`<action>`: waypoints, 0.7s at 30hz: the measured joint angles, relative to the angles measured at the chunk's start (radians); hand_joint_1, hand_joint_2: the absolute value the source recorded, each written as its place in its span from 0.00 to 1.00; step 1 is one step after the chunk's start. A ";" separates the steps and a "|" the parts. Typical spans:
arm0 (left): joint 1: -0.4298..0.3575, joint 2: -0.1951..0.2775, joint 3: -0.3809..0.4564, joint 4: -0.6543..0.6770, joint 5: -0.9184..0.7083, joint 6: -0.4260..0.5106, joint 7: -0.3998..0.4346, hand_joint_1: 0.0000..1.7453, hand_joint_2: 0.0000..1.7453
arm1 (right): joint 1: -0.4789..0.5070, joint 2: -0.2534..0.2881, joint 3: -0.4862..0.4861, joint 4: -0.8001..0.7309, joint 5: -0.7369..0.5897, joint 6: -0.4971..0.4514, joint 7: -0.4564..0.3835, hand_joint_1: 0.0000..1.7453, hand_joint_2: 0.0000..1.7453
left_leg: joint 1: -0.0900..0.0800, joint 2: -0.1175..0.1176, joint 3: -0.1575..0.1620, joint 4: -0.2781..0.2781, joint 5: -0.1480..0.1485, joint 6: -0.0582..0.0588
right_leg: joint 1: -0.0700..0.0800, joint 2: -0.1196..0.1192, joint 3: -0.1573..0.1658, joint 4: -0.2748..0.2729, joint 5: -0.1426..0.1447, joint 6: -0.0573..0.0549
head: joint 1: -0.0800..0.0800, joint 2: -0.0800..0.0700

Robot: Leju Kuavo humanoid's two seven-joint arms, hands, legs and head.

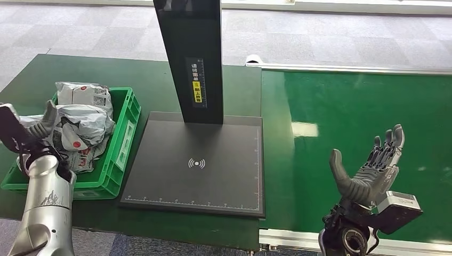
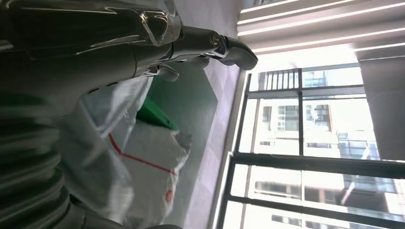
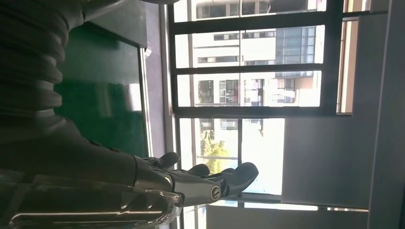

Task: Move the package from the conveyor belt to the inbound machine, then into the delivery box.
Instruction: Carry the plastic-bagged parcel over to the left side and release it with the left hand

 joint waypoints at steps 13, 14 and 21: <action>0.428 -0.064 -0.325 -0.533 0.223 -0.255 -0.063 0.00 1.00 | 0.042 -0.003 0.016 0.008 0.039 0.078 0.063 0.00 1.00 | -0.001 0.001 -0.002 0.000 -0.001 0.000 | -0.001 0.002 -0.003 -0.001 0.000 0.000 | 0.000 0.000; 0.457 -0.078 -0.369 -0.542 0.225 -0.268 -0.066 0.00 1.00 | 0.038 -0.003 0.028 0.020 0.042 0.101 0.080 0.00 1.00 | -0.001 0.001 -0.003 0.000 -0.001 0.000 | -0.001 0.002 -0.003 -0.001 0.000 0.000 | 0.000 0.000; 0.589 -0.194 -0.679 -0.437 0.232 -0.300 -0.111 0.00 1.00 | 0.006 0.014 0.196 0.198 0.034 0.198 0.129 0.00 1.00 | -0.001 0.000 -0.002 0.000 -0.001 0.001 | -0.001 0.002 -0.003 -0.001 0.000 0.001 | 0.000 0.000</action>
